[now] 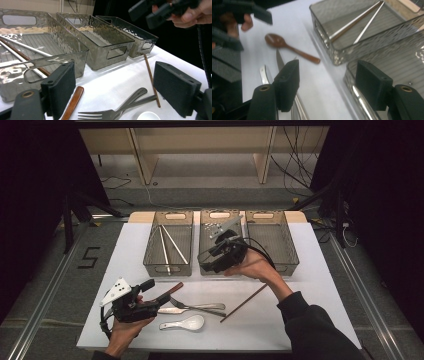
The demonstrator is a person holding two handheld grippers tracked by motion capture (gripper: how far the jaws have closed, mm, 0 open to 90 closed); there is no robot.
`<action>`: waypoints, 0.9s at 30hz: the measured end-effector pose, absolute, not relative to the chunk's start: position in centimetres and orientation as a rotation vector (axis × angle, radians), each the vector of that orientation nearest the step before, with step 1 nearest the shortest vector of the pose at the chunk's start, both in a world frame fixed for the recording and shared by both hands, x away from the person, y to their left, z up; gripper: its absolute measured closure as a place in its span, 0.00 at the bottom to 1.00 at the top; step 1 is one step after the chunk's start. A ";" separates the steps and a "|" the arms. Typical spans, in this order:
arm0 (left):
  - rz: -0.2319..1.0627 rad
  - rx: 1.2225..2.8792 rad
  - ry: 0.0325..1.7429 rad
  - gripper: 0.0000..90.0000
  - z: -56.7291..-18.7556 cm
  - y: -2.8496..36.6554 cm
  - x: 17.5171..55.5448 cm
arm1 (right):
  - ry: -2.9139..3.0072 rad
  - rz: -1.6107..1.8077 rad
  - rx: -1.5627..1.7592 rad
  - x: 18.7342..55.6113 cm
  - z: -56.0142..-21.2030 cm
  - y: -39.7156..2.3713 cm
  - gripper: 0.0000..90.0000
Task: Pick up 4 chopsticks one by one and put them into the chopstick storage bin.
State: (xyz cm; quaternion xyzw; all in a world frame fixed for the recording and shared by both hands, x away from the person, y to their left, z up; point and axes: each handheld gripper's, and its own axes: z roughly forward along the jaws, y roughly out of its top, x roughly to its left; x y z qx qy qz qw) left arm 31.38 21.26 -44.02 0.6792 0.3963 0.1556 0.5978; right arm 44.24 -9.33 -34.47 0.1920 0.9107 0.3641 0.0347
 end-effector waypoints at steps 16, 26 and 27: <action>0.359 1.574 0.925 0.20 -44.1 21.2 31.4 | 2.860 0.970 0.442 42.4 -36.0 -13.1 0.35; 0.358 1.574 0.926 0.20 -44.1 21.2 31.4 | 2.925 0.769 0.434 42.5 -38.4 -14.9 0.35; 0.358 1.574 0.926 0.20 -44.1 21.2 31.4 | 2.931 0.753 0.429 42.5 -38.6 -15.0 0.35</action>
